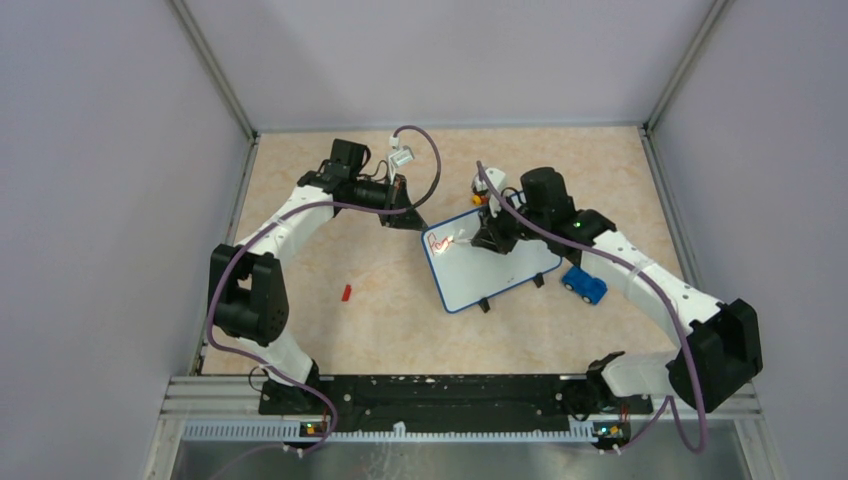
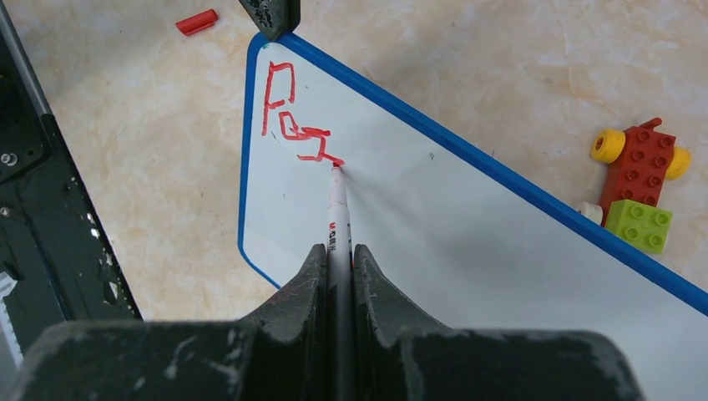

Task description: Write a sentence on the whiteboard

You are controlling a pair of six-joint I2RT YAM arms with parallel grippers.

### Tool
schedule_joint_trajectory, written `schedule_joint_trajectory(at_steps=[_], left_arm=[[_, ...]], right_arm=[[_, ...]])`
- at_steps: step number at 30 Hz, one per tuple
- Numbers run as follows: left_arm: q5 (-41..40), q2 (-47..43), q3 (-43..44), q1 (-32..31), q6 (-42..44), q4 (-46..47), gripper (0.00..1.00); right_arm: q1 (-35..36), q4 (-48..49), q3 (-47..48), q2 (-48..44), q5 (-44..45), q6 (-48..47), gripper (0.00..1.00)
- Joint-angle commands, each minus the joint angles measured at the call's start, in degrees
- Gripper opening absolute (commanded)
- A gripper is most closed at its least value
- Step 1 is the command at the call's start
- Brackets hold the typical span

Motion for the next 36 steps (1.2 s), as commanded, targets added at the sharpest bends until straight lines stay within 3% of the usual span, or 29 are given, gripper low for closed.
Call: schedule_joint_trajectory(at_steps=[1, 20, 36], left_arm=[[1.74, -2.29, -0.19, -0.58, -0.08, -0.04, 0.0], [2.0, -2.4, -0.08, -0.58, -0.13, -0.04, 0.0], [1.85, -2.54, -0.38, -0.67, 0.15, -0.08, 0.0]], right_arm=[[0.45, -0.31, 1.56, 0.27, 0.57, -1.6, 0.0], [0.41, -2.63, 6.29, -2.18, 0.37, -1.88, 0.0], [1.06, -0.95, 7.08, 2.86, 1.04, -1.69, 0.0]])
